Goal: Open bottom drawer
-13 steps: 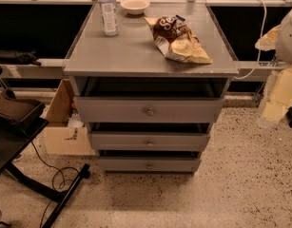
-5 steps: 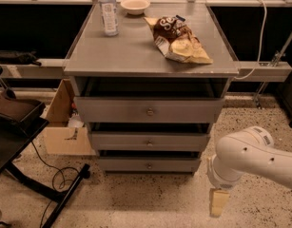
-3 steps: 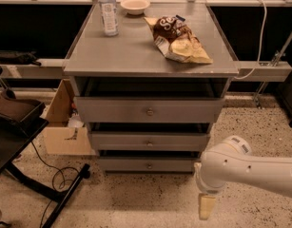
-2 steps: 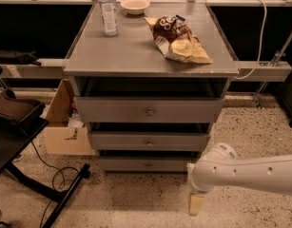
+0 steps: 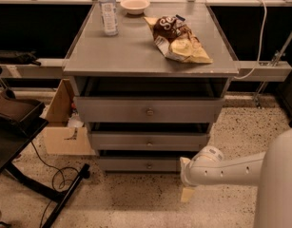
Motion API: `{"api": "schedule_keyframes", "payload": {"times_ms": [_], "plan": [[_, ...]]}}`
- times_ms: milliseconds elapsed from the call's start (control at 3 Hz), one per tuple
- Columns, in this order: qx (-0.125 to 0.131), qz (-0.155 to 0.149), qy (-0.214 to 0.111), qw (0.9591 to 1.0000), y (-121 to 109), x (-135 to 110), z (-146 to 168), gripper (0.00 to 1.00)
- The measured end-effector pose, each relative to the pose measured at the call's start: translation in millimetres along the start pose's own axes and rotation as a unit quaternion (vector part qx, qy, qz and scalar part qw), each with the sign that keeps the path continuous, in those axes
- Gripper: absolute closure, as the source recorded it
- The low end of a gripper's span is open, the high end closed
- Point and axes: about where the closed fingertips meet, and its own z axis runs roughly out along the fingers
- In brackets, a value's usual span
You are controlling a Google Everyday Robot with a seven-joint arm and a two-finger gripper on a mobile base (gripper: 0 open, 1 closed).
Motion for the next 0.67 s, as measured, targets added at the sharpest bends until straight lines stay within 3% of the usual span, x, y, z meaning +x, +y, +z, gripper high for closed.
{"api": "schedule_keyframes", "payload": {"times_ms": [333,667], "plan": [[0.000,0.000,0.000,1.0000,0.4,0.0,-0.5,0.00],[0.016,-0.028,-0.027,0.9991,-8.1,-11.2,61.8,0.00]]}}
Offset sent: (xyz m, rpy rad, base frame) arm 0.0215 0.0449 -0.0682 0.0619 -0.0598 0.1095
